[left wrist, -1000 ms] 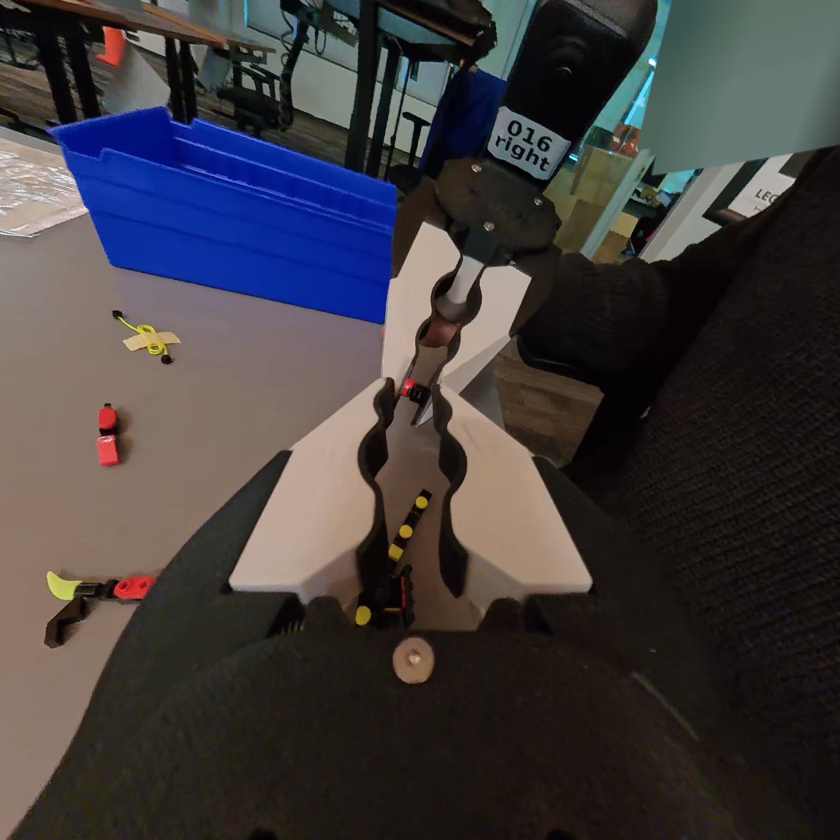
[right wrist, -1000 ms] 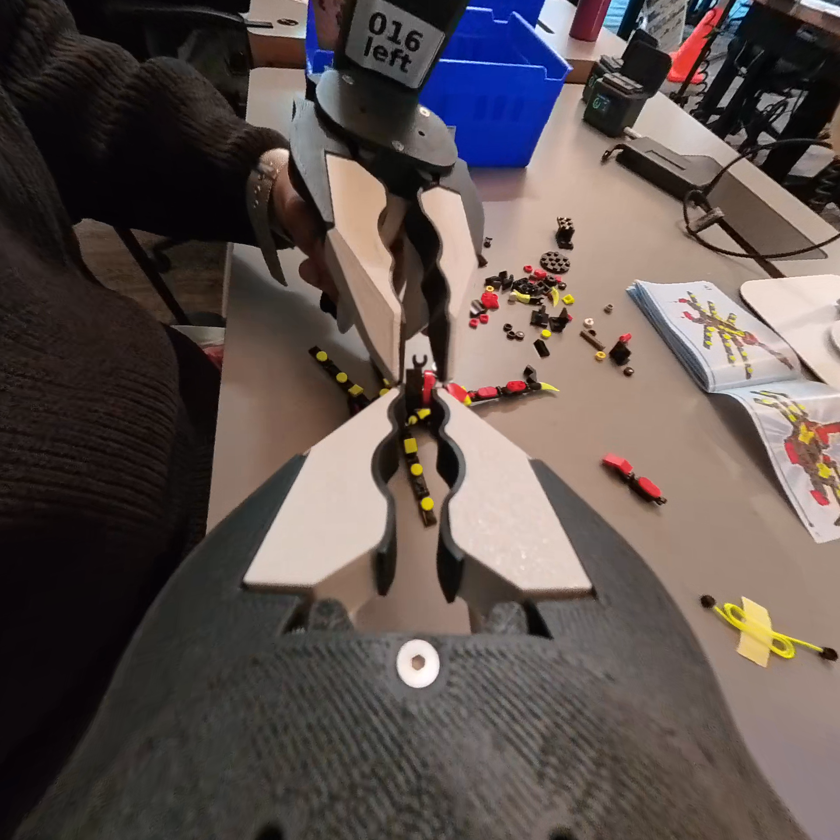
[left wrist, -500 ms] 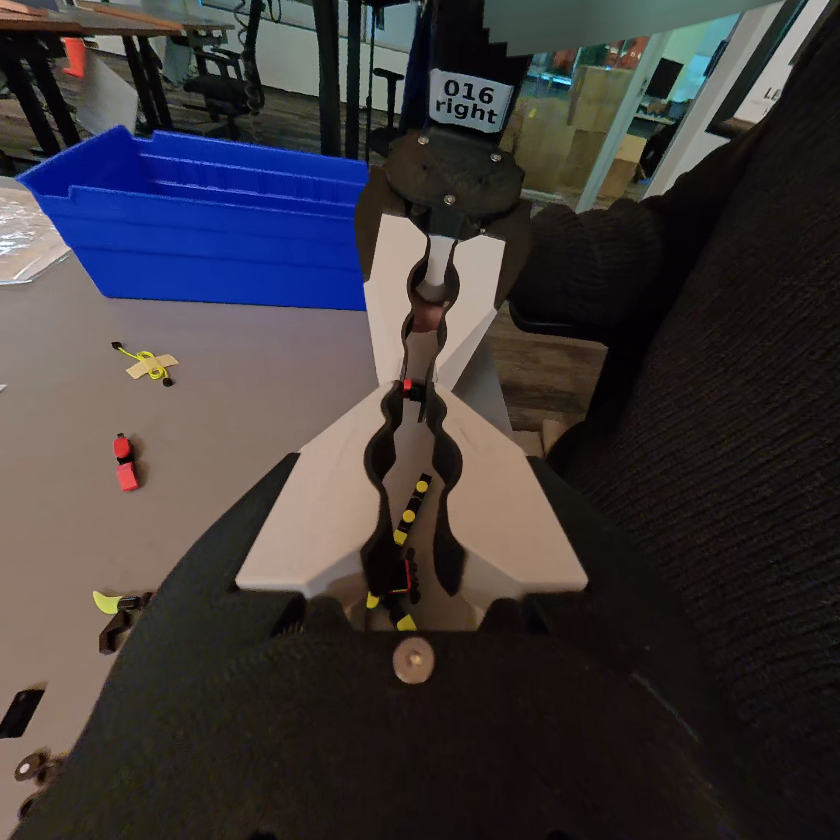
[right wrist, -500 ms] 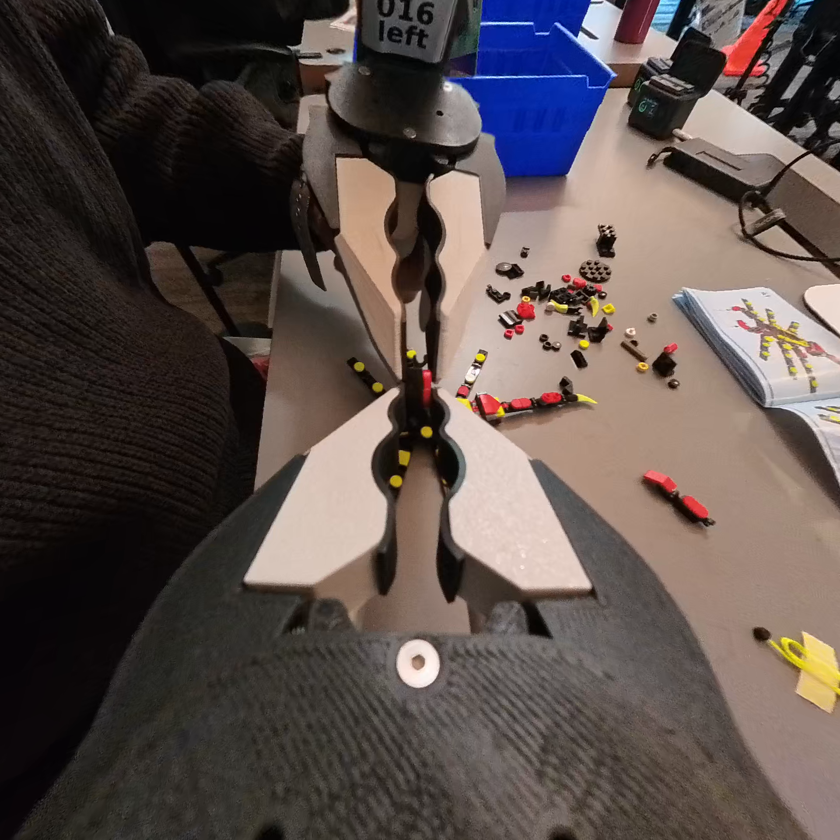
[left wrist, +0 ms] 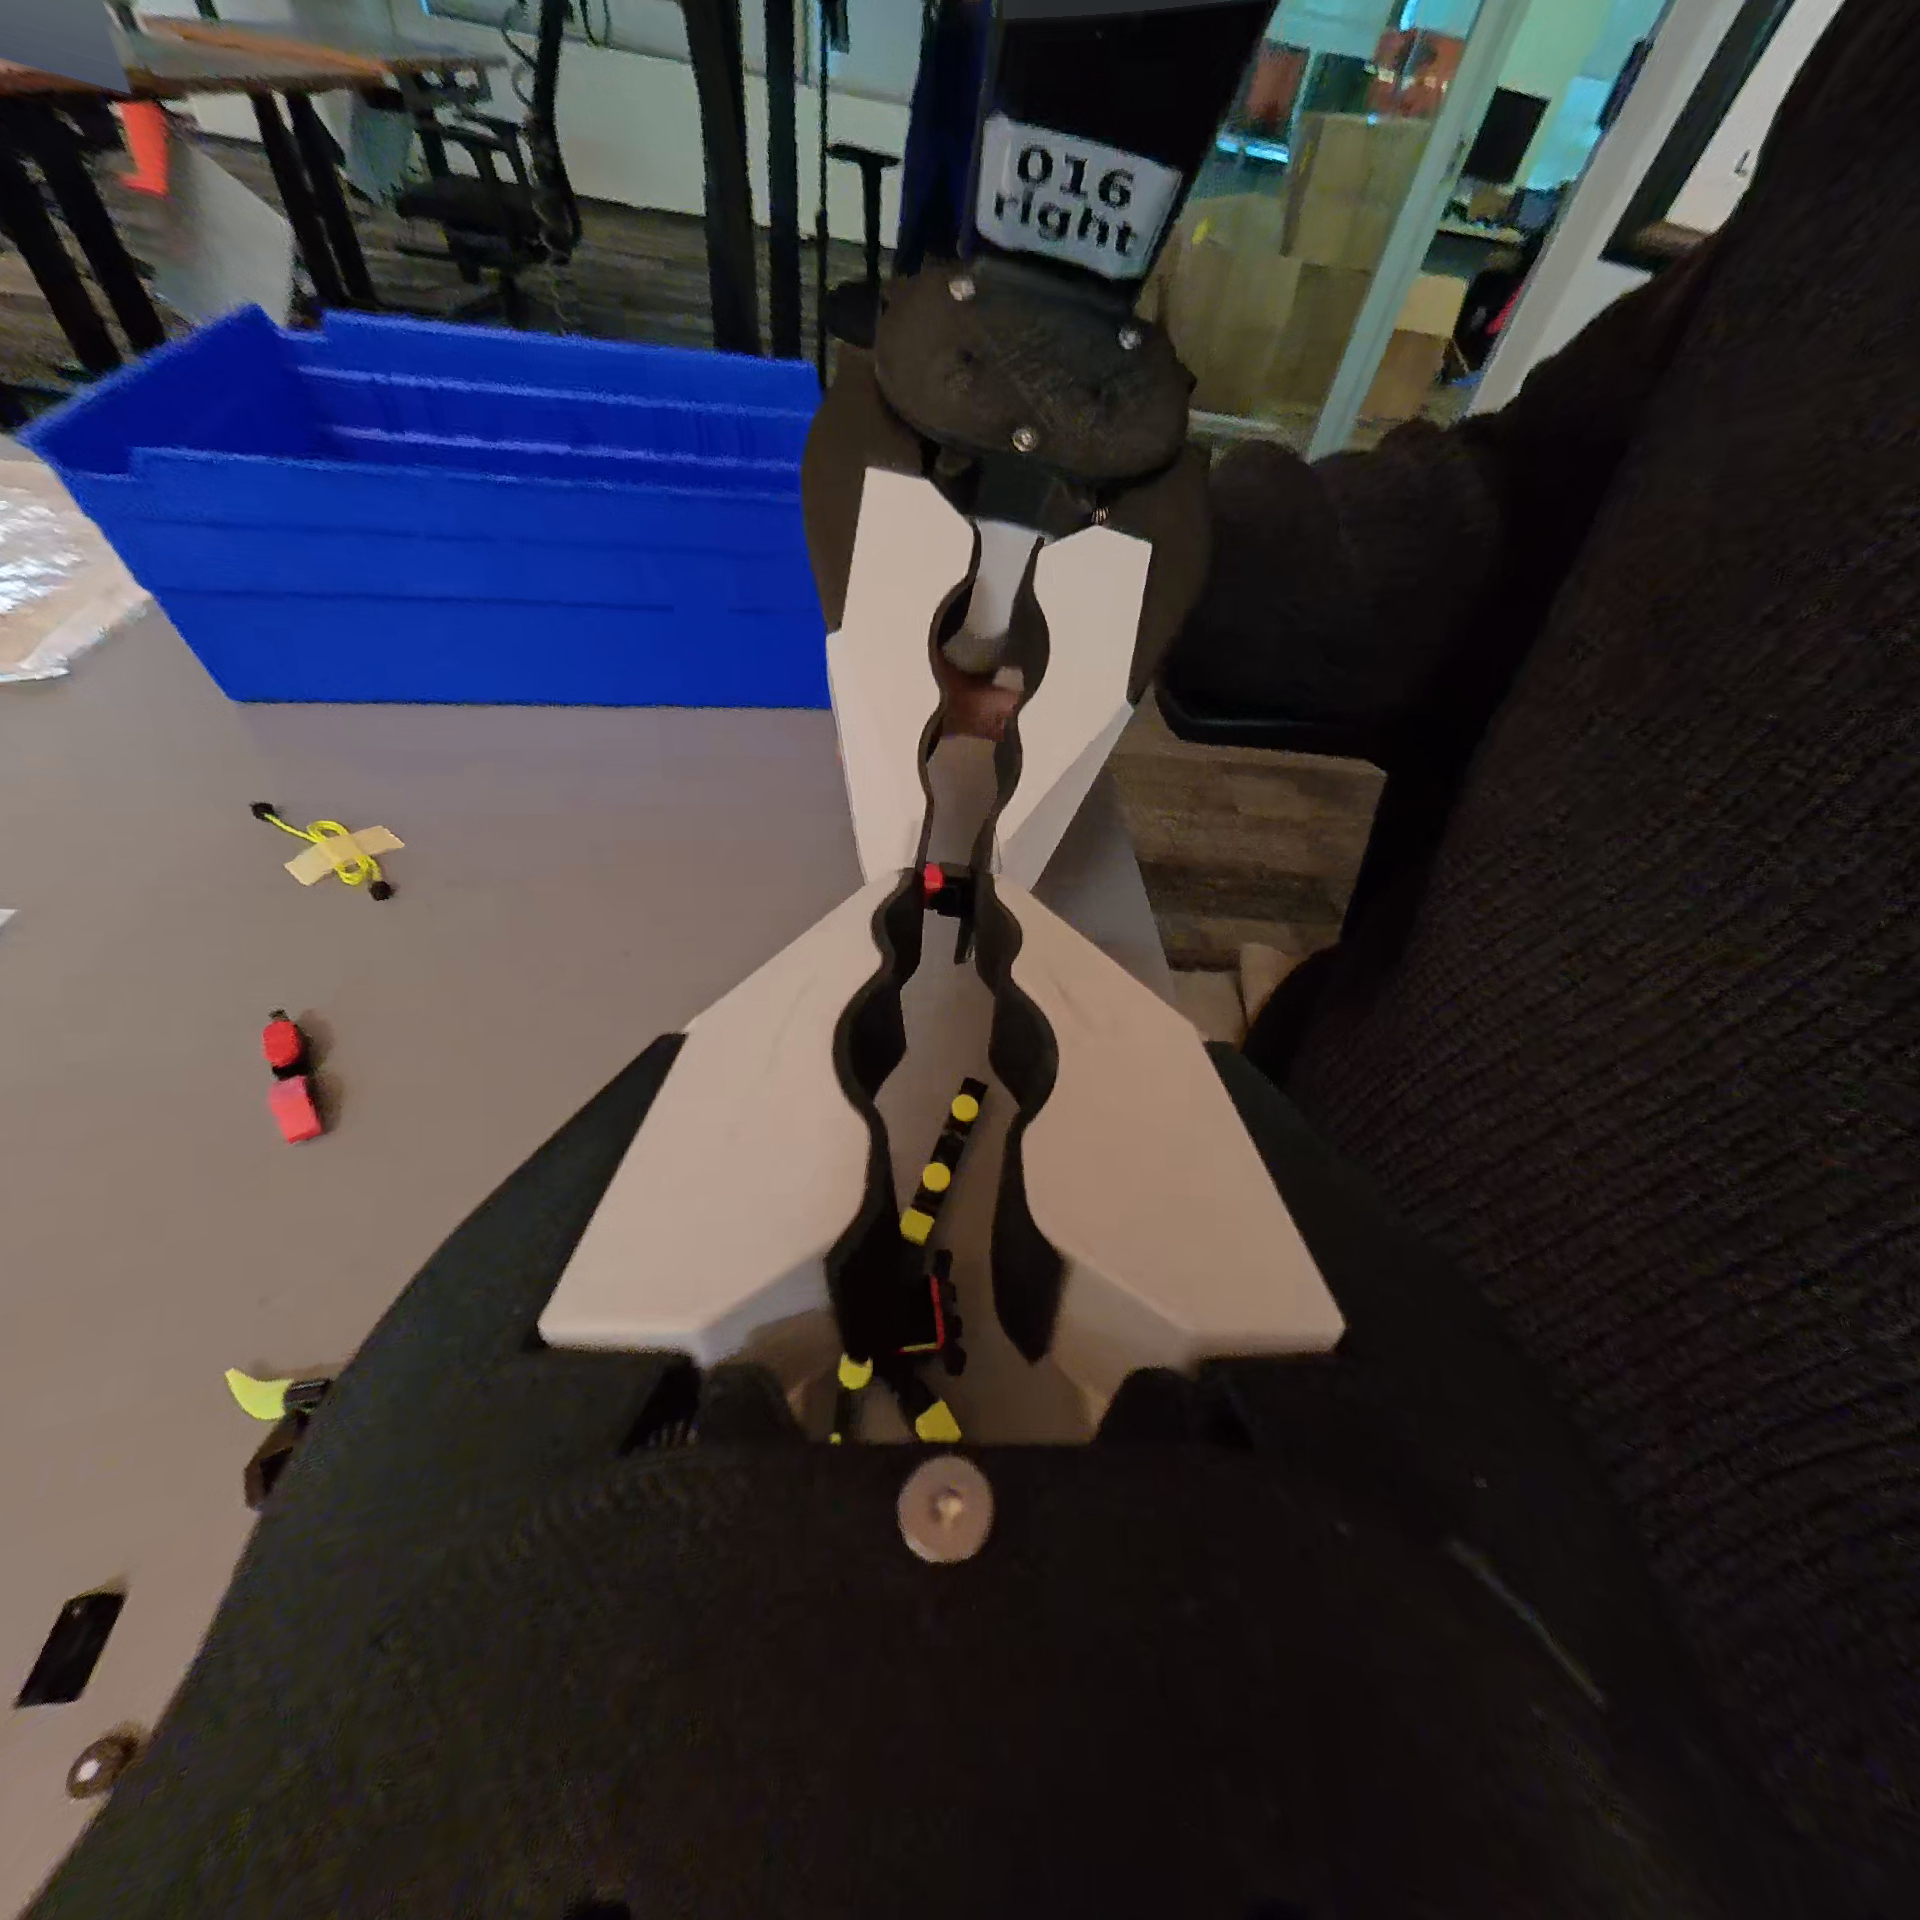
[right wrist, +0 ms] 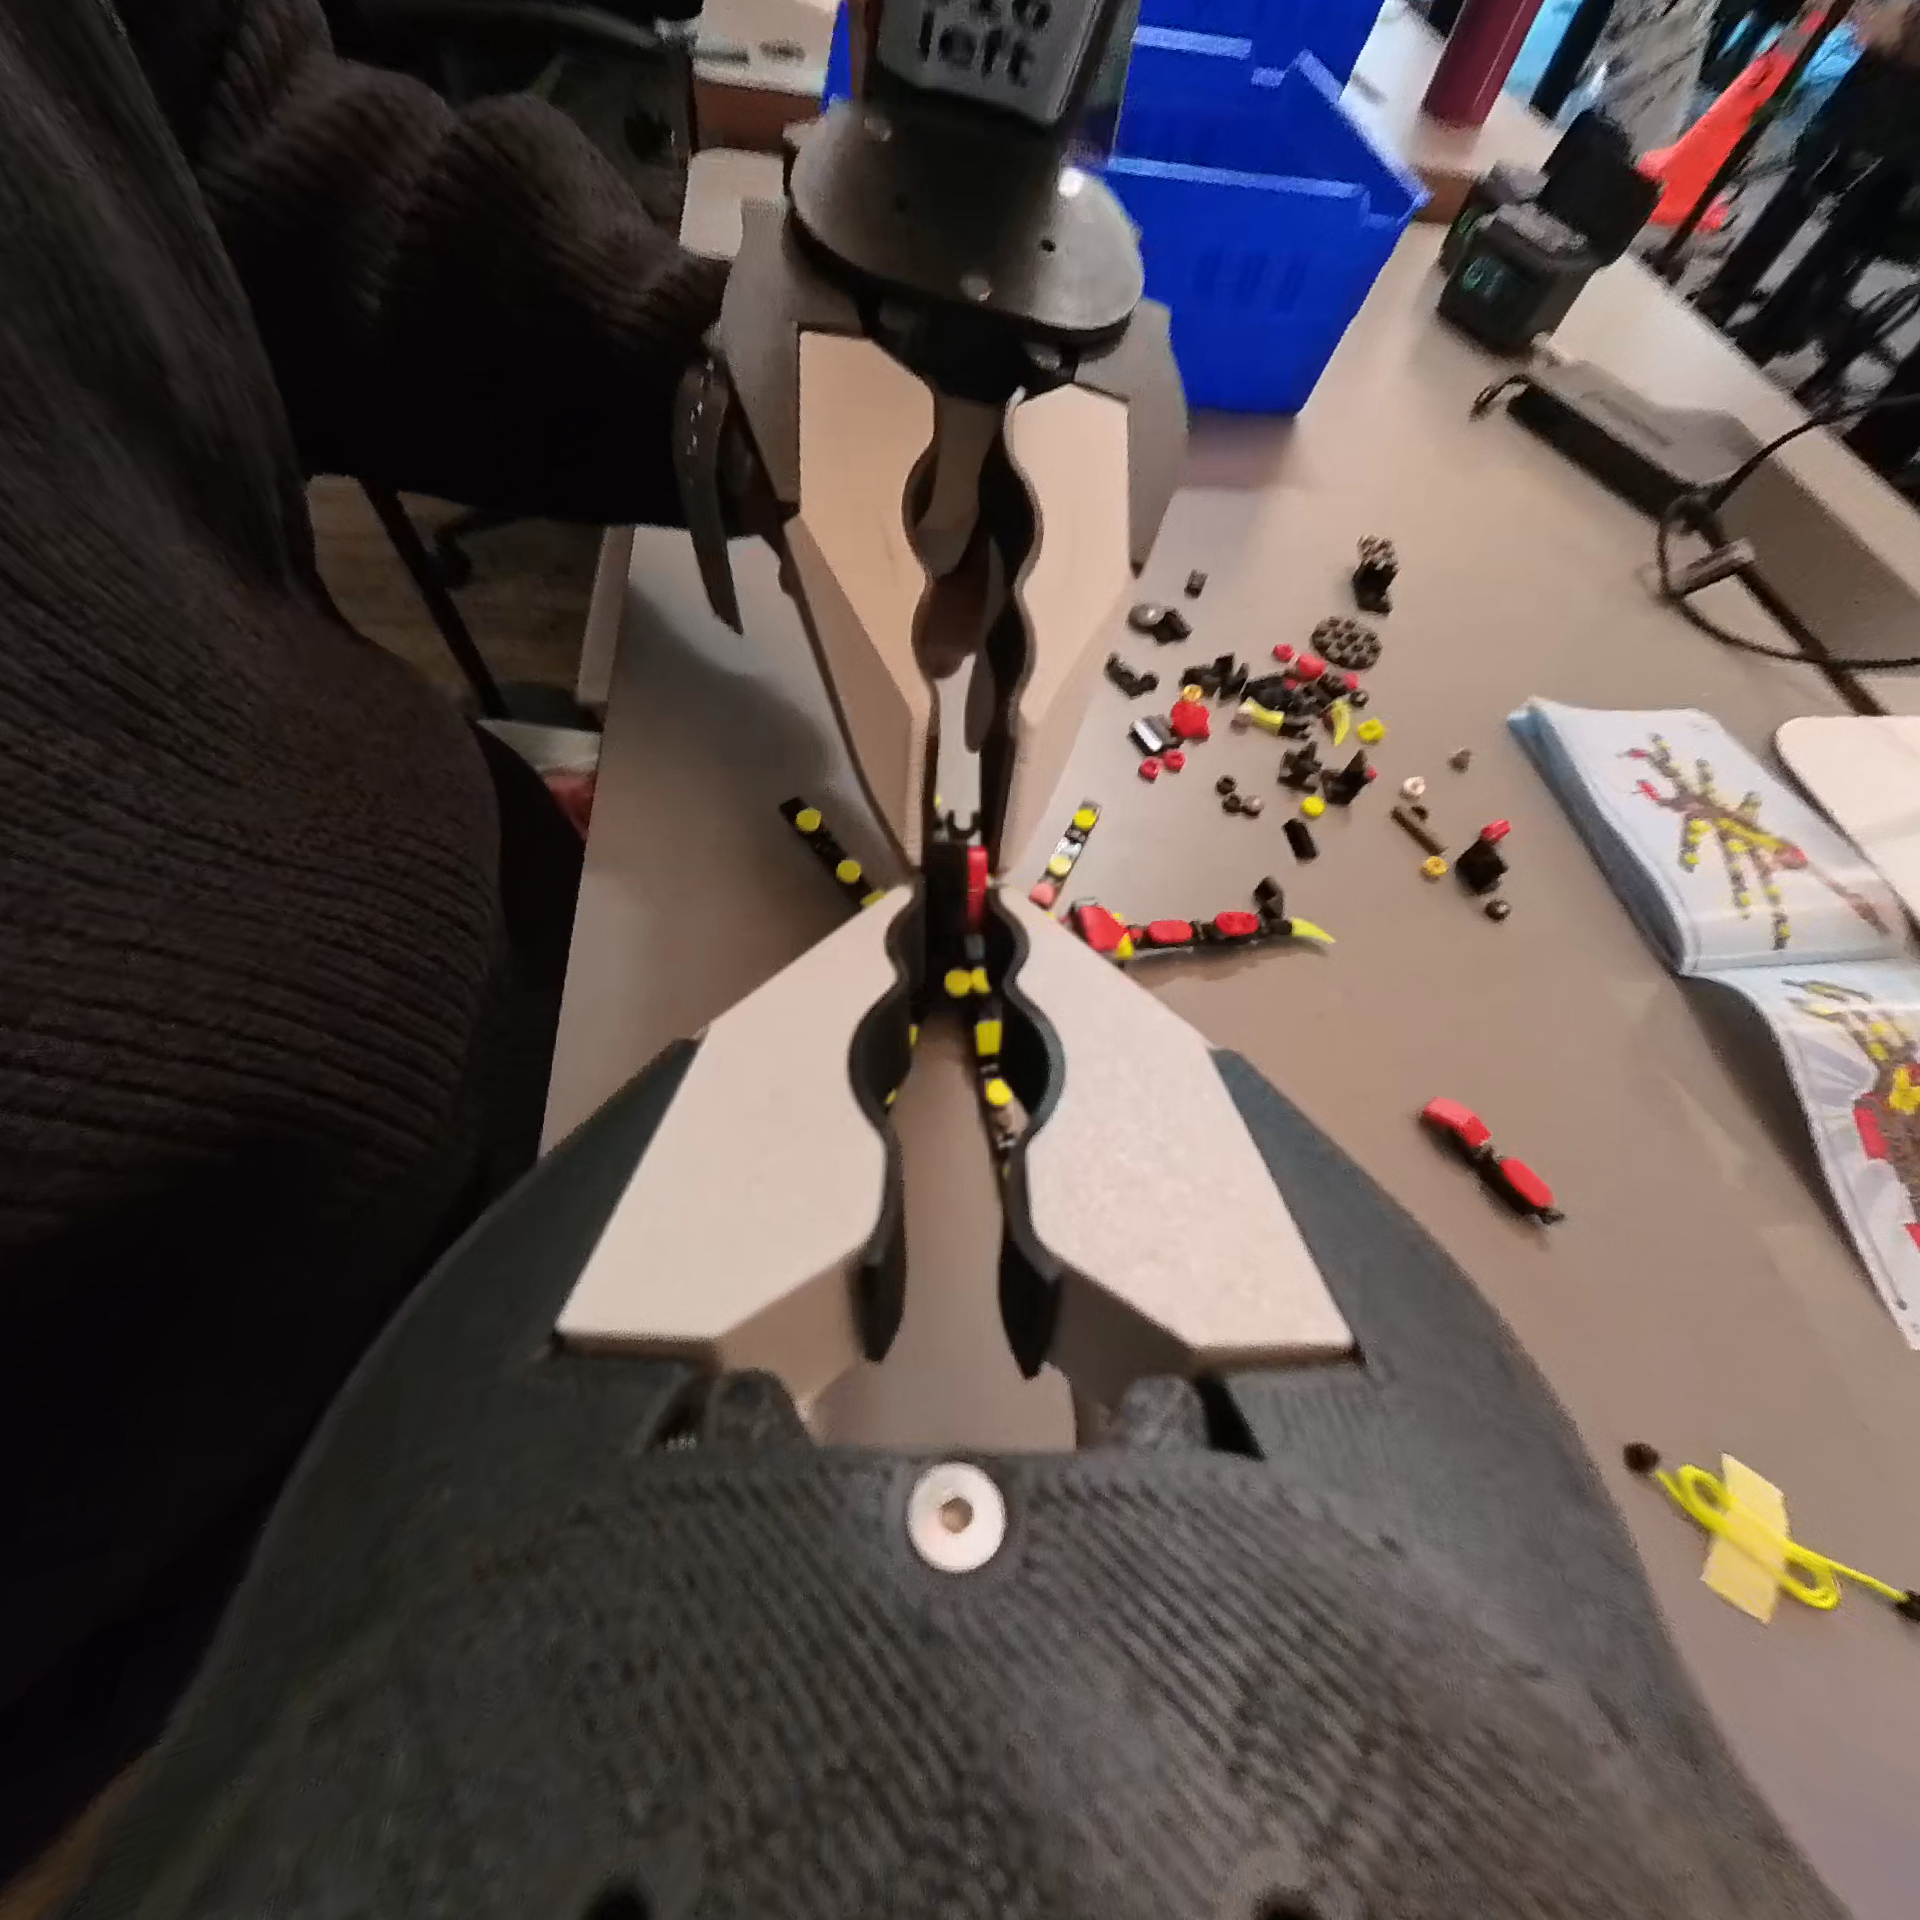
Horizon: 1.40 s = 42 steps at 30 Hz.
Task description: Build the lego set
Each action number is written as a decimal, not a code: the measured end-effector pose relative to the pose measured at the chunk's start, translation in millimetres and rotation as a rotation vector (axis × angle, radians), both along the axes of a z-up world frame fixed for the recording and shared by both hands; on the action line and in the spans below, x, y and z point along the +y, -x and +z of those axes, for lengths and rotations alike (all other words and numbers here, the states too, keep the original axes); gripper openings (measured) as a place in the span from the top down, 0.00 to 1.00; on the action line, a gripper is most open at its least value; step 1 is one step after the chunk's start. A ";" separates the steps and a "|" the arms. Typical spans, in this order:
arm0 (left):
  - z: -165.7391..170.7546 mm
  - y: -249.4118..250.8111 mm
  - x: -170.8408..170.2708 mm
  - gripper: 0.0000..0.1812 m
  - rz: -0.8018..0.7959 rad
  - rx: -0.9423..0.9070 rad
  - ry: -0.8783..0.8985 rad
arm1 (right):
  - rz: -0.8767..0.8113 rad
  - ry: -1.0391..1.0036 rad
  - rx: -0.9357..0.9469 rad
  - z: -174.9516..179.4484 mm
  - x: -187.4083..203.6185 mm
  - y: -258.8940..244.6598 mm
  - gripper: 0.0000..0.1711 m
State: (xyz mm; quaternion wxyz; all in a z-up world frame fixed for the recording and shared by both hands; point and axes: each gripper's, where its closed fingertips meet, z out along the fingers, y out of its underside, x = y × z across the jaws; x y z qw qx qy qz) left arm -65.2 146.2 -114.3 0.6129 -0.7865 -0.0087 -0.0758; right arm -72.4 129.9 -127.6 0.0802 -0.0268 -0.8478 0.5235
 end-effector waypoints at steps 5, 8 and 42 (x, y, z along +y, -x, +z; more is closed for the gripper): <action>6.4 2.9 0.1 0.96 0.017 -0.026 -0.044 | -0.037 -0.010 0.051 -5.3 2.4 8.2 0.84; 3.2 5.1 -0.4 0.96 0.025 -0.022 -0.031 | -0.036 0.010 0.059 -1.9 0.9 7.9 0.86; -22.1 32.7 12.0 0.96 0.184 -0.547 0.023 | -0.163 -0.280 0.576 -22.4 16.6 40.5 0.95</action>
